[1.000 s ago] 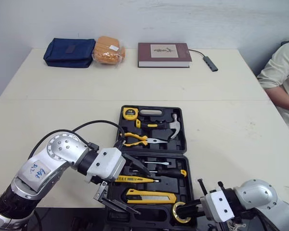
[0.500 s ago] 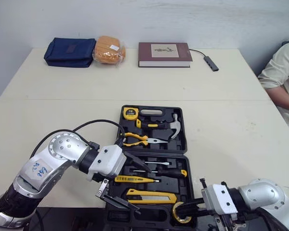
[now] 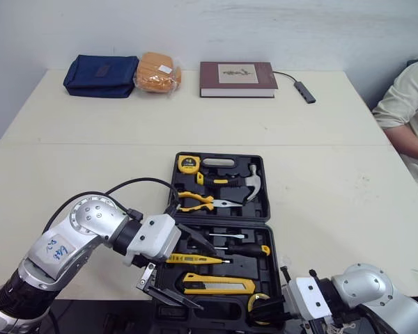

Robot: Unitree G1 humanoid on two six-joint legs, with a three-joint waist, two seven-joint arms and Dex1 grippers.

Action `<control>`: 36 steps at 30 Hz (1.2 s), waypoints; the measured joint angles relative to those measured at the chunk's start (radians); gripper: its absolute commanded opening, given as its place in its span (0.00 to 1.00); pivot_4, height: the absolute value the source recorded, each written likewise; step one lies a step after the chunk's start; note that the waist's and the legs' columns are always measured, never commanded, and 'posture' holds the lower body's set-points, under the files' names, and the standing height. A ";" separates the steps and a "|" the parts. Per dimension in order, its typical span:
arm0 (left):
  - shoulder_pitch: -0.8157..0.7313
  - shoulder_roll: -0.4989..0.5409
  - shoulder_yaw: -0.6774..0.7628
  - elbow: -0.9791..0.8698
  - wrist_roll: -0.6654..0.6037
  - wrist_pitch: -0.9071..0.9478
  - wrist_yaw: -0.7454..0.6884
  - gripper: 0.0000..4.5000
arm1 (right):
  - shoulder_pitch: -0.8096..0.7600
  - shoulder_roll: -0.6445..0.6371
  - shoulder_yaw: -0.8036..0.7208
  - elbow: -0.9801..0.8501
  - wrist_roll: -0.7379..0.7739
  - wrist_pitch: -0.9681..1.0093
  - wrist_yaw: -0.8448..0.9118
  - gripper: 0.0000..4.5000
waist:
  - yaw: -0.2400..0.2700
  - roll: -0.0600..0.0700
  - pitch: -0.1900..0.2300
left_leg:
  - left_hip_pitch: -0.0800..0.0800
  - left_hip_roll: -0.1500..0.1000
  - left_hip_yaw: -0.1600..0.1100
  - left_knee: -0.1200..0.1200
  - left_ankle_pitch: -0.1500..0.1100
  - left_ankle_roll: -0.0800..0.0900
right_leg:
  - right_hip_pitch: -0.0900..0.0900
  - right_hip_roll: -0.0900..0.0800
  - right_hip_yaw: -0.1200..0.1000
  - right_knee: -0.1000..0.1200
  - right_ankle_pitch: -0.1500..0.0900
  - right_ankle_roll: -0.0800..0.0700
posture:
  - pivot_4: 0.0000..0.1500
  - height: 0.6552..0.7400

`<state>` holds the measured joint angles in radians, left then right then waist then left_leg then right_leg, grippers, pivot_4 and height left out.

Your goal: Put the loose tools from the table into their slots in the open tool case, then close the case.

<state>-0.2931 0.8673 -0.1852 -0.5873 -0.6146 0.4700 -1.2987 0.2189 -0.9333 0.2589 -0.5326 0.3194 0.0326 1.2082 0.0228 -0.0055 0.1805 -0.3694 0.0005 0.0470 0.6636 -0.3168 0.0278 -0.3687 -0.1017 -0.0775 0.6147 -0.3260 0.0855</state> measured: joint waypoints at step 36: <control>-0.057 -0.116 0.057 0.717 0.392 -0.322 0.122 0.02 | -0.389 0.049 -0.130 0.293 0.007 0.405 -0.206 0.00 | -0.002 0.003 0.002 | -0.006 -0.002 0.001 -0.001 -0.002 0.001 | -0.008 -0.002 -0.001 0.005 0.000 0.001 | 1.00 1.00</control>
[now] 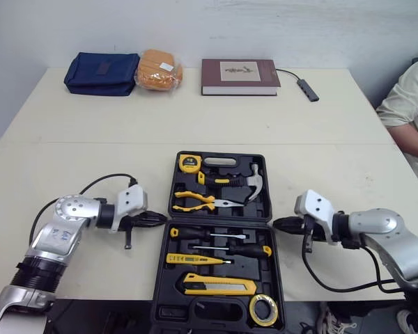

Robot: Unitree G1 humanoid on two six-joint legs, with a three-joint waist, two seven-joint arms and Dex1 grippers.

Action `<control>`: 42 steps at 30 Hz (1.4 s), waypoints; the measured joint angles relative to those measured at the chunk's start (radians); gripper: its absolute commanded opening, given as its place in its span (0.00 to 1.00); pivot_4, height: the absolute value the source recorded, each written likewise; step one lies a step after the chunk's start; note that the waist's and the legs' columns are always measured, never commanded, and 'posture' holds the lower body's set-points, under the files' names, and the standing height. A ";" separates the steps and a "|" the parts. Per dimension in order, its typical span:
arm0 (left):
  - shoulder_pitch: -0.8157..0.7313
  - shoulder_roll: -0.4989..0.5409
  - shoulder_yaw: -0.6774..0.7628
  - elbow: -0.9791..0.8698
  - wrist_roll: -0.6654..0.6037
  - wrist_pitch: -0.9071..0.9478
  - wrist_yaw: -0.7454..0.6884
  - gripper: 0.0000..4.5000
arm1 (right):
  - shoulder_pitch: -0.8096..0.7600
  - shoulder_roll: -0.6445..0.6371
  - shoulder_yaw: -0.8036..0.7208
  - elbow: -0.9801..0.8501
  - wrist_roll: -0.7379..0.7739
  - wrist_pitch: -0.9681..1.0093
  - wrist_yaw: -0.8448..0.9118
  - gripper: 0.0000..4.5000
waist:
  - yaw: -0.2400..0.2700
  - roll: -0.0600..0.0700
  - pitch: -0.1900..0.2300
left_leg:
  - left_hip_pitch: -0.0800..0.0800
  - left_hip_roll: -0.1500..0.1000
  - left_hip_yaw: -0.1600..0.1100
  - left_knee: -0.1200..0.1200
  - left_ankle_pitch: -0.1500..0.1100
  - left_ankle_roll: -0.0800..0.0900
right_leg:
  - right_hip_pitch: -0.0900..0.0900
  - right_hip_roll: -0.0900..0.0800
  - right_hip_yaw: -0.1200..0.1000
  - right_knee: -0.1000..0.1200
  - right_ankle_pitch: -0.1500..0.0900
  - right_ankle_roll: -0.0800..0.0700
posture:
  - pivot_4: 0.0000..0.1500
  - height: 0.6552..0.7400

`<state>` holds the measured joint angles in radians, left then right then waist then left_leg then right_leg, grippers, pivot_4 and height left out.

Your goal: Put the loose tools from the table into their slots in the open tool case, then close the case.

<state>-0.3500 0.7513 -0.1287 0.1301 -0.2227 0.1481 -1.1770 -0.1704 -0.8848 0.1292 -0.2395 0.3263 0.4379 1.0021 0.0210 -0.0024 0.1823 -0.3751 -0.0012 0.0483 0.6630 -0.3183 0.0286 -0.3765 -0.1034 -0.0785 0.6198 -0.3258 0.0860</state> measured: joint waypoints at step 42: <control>-0.078 -0.001 0.169 0.020 -0.005 0.388 0.161 0.51 | -0.094 -0.006 -0.135 0.141 -0.129 0.112 -0.009 0.57 | -0.023 -0.001 0.001 | 0.001 -0.001 0.001 0.000 0.004 0.001 | 0.000 -0.002 0.000 0.003 0.001 0.002 | 1.00 1.00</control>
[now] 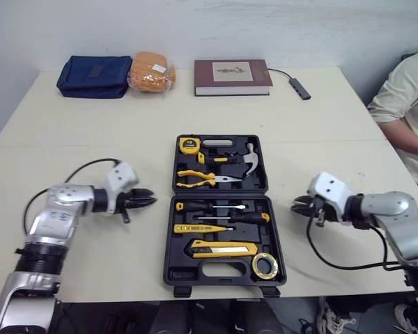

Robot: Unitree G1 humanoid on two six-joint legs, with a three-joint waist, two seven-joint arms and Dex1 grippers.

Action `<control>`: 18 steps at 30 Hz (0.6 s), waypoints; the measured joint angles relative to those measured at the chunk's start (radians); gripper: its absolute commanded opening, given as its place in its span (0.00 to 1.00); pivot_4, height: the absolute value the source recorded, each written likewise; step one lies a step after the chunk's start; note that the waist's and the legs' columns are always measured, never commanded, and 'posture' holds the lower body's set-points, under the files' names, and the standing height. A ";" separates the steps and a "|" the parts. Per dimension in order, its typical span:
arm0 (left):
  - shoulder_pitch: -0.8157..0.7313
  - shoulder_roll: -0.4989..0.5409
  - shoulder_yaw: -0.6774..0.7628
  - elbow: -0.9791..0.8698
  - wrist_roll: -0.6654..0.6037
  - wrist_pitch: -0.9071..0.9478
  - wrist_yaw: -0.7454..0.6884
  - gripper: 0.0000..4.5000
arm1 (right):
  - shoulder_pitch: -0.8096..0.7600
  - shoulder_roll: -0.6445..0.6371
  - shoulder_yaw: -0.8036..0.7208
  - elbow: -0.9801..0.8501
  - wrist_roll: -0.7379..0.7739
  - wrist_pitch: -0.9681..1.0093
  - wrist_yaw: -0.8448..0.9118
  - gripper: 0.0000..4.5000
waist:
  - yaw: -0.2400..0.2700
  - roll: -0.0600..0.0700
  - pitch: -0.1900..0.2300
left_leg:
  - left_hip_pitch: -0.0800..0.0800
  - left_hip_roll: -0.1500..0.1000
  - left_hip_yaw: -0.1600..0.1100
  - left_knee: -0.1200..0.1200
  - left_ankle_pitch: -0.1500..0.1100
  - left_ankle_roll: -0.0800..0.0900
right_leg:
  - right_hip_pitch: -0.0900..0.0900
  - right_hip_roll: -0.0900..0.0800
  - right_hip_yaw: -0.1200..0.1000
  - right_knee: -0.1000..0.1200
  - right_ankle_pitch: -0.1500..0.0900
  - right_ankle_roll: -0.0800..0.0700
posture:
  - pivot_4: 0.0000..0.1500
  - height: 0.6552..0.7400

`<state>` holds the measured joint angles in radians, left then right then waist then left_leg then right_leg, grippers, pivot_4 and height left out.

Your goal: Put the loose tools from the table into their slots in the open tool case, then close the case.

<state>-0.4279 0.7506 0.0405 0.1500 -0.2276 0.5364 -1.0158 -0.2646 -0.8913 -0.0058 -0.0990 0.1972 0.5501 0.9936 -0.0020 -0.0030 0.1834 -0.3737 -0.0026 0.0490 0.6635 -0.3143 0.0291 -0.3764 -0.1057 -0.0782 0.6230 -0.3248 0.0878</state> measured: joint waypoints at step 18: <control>-0.342 -0.179 0.016 0.034 -0.128 0.712 0.383 0.99 | -0.508 0.354 -0.113 0.068 0.249 0.858 -0.441 1.00 | -0.001 0.000 0.000 | -0.009 -0.002 0.001 0.000 0.001 -0.001 | -0.010 0.001 0.001 0.005 0.000 0.000 | 1.00 1.00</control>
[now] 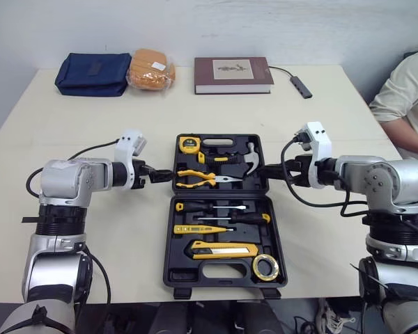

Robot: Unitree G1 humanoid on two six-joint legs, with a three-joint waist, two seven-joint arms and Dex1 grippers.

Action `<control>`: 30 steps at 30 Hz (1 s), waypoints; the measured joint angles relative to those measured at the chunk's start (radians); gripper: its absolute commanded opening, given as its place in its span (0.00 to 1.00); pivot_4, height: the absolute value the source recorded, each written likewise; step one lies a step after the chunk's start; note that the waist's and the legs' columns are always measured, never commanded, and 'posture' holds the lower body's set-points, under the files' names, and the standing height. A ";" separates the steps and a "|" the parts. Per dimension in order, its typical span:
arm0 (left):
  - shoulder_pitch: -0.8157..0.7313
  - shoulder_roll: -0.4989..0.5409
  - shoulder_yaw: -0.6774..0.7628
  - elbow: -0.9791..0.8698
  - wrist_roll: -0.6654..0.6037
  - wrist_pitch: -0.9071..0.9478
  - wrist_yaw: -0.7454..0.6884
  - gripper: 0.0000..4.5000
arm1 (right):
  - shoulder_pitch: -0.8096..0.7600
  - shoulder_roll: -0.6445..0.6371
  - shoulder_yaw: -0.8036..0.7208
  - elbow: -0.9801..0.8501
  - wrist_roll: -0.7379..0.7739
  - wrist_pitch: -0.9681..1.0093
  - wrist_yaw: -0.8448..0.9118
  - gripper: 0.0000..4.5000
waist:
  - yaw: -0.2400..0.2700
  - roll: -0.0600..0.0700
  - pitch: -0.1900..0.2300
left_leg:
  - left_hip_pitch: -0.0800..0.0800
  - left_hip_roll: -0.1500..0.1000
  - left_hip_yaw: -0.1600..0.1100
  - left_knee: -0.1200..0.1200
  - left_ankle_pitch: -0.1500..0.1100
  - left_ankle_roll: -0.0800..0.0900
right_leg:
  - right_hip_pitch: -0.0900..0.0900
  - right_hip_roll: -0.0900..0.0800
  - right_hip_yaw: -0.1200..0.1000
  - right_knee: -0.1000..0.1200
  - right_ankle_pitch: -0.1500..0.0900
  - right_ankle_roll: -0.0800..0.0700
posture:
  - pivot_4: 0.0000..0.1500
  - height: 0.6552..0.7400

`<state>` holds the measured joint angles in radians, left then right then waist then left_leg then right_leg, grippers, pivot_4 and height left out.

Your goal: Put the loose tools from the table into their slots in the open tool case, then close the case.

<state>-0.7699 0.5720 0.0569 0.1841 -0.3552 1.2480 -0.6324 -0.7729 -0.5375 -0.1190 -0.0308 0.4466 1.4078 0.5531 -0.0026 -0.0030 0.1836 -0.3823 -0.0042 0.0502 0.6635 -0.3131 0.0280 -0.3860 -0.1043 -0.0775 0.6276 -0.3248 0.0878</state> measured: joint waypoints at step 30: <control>-0.007 -0.025 -0.105 -0.033 0.003 -0.051 0.027 0.47 | -0.032 0.030 0.099 0.110 -0.034 -0.056 -0.065 0.44 | -0.004 0.000 -0.001 | -0.006 0.000 0.003 0.000 0.004 -0.001 | -0.007 0.002 0.004 0.003 0.001 0.002 | 1.00 1.00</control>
<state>-0.7772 0.5466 -0.0482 0.1506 -0.3523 1.1974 -0.6053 -0.8046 -0.5076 -0.0202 0.0790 0.4131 1.3517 0.4877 -0.0064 -0.0033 0.1826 -0.3878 -0.0044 0.0533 0.6640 -0.3093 0.0274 -0.3934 -0.1026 -0.0737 0.6301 -0.3239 0.0894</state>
